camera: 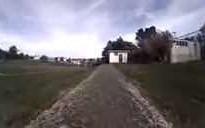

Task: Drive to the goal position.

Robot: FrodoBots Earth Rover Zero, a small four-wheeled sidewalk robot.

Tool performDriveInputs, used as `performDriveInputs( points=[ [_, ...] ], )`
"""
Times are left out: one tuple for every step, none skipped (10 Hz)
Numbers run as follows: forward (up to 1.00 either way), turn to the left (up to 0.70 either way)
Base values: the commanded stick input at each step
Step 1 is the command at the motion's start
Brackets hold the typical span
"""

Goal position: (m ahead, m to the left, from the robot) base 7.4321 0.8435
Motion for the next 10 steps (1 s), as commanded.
performDriveInputs(
  points=[
    [0.85,0.00],
    [0.85,0.00],
    [0.85,-0.27],
    [0.85,-0.30],
    [0.85,-0.22],
    [0.85,-0.13],
    [0.85,-0.05],
    [0.85,0.00],
    [0.85,0.00],
    [0.85,0.00]
  ],
)
